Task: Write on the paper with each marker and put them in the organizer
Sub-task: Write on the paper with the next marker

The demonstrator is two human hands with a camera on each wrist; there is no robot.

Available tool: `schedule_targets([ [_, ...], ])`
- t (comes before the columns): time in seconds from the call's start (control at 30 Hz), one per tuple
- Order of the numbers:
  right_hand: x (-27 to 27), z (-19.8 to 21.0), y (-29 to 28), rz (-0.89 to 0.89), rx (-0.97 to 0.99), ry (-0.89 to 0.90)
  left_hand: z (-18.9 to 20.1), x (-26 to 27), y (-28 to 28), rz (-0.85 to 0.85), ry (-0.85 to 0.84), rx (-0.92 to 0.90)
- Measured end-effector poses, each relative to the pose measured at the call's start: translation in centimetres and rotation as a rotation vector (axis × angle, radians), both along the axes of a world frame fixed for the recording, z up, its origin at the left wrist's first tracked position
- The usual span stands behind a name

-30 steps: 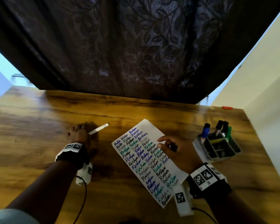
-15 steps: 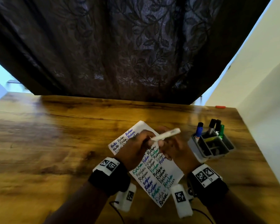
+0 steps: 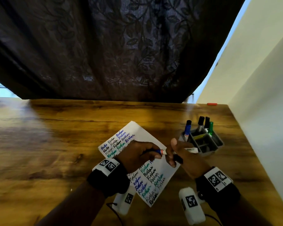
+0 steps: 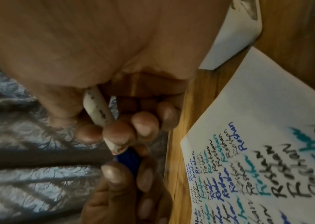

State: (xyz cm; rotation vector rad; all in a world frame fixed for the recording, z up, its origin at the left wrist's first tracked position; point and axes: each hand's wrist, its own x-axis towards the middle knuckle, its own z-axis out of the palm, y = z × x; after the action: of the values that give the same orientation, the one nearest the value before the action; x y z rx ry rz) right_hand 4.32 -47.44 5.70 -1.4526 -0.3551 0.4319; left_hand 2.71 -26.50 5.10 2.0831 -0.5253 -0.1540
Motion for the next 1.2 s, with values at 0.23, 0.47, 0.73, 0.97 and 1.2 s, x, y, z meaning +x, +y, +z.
schedule_targets([
  [0.23, 2.0, 2.6, -5.3, -0.213, 0.051, -0.041, -1.5, 0.8, 8.1, 0.375, 0.257, 0.051],
  [0.47, 1.6, -4.5, -2.8, -0.150, -0.207, -0.026, -4.5, 1.6, 2.2, 0.289, 0.286, 0.322],
  [0.73, 1.5, -10.4, -1.7, -0.085, -0.346, -0.093, -8.0, 2.0, -0.2, 0.216, 0.381, 0.407],
  [0.97, 1.0, -13.1, -1.8, -0.110, -0.344, -0.273, -7.7, 2.2, -0.6, 0.243, 0.402, 0.420],
  [1.2, 1.1, -13.8, -1.6, -0.132, -0.365, -0.352, -7.6, 2.2, -1.0, 0.256, 0.363, 0.473],
])
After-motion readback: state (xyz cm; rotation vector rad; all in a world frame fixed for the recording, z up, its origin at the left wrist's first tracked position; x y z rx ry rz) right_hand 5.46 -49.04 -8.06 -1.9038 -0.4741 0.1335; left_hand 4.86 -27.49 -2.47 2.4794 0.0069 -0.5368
